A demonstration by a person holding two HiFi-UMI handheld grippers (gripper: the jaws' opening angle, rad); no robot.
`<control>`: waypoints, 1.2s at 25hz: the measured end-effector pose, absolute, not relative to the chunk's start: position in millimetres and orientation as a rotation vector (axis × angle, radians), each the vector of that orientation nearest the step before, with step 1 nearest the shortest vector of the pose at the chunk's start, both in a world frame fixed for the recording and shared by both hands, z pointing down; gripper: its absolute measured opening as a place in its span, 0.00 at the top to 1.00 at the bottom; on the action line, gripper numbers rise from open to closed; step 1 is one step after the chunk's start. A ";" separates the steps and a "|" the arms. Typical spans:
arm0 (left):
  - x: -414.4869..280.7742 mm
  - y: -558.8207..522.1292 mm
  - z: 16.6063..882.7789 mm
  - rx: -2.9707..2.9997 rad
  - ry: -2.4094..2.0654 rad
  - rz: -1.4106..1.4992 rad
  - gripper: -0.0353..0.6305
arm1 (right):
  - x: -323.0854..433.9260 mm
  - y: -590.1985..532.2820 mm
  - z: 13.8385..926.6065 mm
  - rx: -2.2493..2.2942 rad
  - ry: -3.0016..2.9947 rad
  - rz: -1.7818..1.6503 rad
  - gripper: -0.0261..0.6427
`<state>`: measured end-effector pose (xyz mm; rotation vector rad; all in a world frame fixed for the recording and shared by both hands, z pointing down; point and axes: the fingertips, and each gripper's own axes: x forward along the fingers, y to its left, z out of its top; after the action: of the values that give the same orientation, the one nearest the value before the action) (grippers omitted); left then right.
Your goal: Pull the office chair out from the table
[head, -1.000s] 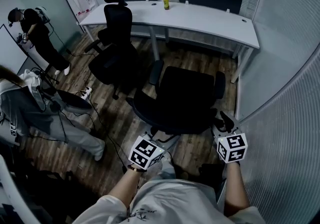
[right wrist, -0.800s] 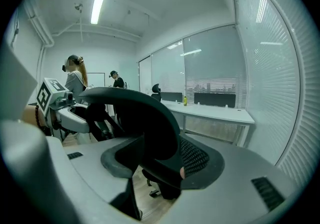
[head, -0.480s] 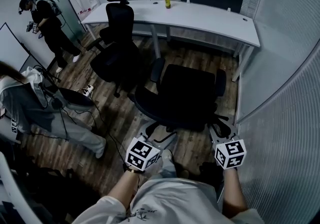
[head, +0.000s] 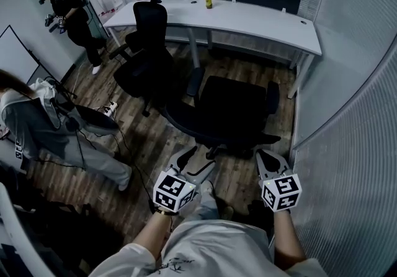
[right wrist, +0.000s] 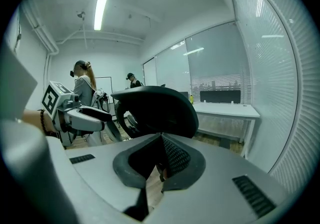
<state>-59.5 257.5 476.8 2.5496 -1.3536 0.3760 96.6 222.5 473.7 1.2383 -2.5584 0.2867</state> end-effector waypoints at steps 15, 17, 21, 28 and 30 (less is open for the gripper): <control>-27.9 290.8 464.7 2.563 -1.349 0.366 0.90 | 64.2 278.5 468.1 1.118 -2.617 0.314 0.95; -26.4 292.2 463.5 2.565 -1.339 0.369 0.93 | 58.4 281.1 466.1 1.117 -2.618 0.317 0.95; -28.9 291.5 464.0 2.564 -1.331 0.384 0.93 | 45.1 283.1 458.6 1.123 -2.618 0.310 0.95; -40.2 293.4 466.1 2.565 -1.333 0.377 0.93 | 26.6 288.2 456.2 1.133 -2.608 0.292 0.95; -43.5 293.3 467.5 2.562 -1.337 0.372 0.93 | 23.3 287.8 457.8 1.140 -2.605 0.296 0.95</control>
<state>-43.5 293.3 467.5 2.5617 -1.3369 0.3717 23.3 287.8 457.8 1.1397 -2.6053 0.2958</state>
